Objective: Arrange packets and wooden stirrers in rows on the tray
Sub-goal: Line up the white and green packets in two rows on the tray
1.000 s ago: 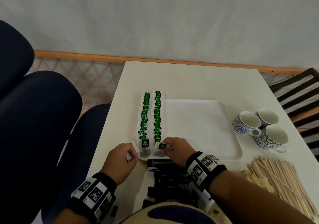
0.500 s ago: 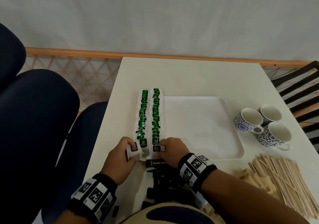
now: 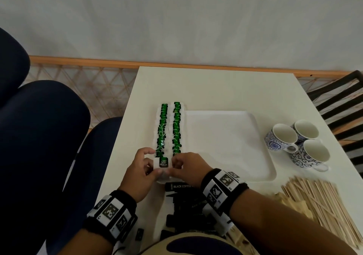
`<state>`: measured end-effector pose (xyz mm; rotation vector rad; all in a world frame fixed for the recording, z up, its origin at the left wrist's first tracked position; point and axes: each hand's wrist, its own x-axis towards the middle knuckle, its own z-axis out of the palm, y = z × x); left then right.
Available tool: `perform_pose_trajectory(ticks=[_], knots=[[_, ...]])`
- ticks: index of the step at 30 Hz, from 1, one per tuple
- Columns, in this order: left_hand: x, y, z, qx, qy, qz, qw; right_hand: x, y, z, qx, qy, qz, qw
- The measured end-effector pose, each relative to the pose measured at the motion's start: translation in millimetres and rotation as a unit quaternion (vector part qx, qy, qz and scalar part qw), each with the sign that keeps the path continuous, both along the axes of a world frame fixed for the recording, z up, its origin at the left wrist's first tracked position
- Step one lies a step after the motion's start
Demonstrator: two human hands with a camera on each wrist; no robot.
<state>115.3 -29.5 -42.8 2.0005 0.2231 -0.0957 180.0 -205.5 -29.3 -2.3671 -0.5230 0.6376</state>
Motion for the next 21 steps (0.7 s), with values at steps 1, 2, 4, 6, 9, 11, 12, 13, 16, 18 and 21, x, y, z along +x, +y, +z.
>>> perform_pose_trajectory(ticks=[1, 2, 4, 6, 9, 11, 12, 13, 16, 18, 21], knots=[[1, -2, -2, 0.003, 0.001, 0.002, 1.0, 0, 1, -2, -0.012, 0.001, 0.012, 1.0], [1, -3, -4, 0.01, 0.004, 0.007, 1.0, 0, 3, -3, -0.028, 0.003, 0.02, 0.999], [0, -5, -8, 0.021, 0.02, 0.026, 0.999, -1, 6, -7, -0.068, -0.006, 0.035, 0.997], [0, -6, -12, 0.034, 0.036, 0.04, 0.998, -2, 10, -12, -0.092, -0.021, 0.041, 0.995], [0, -8, -13, 0.055, 0.044, 0.048, 0.996, -2, 14, -17, -0.127, -0.041, 0.036, 0.99], [0, -8, -15, 0.077, 0.044, 0.047, 0.995, -2, 14, -15, -0.153, -0.059, 0.041, 0.986], [0, -7, -16, 0.087, 0.047, 0.048, 0.994, -2, 14, -13, -0.16, -0.066, 0.044, 0.984], [0, -7, -18, 0.094, 0.052, 0.051, 0.993, -2, 13, -12, -0.163, -0.071, 0.047, 0.983], [-1, -6, -21, 0.093, 0.072, 0.071, 0.99, -4, 15, -11, -0.169, -0.069, 0.05, 0.982], [-1, -7, -20, 0.095, 0.079, 0.078, 0.989, -5, 17, -12, -0.183, -0.073, 0.054, 0.979], [-1, -9, -19, 0.096, 0.081, 0.085, 0.988, -4, 20, -12, -0.211, -0.086, 0.055, 0.972]])
